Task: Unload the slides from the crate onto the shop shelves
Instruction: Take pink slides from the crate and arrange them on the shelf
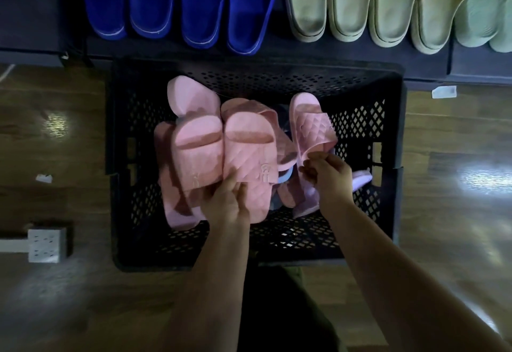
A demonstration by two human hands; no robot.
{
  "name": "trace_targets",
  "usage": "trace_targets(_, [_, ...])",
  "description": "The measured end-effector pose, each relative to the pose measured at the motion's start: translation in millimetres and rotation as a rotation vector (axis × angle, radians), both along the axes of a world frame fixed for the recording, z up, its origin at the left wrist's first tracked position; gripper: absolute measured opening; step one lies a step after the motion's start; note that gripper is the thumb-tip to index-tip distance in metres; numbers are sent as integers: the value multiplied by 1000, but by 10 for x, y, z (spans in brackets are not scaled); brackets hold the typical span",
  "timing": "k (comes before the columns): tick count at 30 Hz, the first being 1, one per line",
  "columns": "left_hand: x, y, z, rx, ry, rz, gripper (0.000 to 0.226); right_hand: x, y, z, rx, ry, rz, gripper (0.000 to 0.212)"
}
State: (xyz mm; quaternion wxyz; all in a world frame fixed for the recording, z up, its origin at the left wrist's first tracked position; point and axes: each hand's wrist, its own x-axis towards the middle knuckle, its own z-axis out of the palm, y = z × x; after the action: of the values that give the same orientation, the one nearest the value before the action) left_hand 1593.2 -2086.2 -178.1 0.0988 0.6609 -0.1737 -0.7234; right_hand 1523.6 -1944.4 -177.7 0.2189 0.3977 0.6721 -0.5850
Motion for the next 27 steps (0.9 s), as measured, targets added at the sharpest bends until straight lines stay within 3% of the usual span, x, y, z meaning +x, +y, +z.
trace_targets(4, [162, -225, 318, -268, 8, 120, 53, -165, -67, -104, -68, 11, 43, 23])
trace_targets(8, [244, -466, 396, -454, -25, 36, 42, -352, -332, -270, -150, 24, 157, 18])
trace_targets(12, [372, -632, 169, -434, 14, 64, 33, -480, -702, -470, -227, 4, 316, 23])
trace_targets(15, [364, -652, 128, -483, -32, 44, 48, -516, -946, -602, -307, 28, 452, 29])
trace_targets(20, [371, -691, 100, -450, -74, 29, 28, -533, -1043, -610, -281, 119, 474, 24])
trace_targets(24, [406, -726, 106, -375, -109, 45, 32, -542, -976, -408, 32, 215, 459, 24])
trace_targets(27, [383, -698, 177, -356, -144, 53, 29, -549, -895, -218, 66, 241, 343, 20])
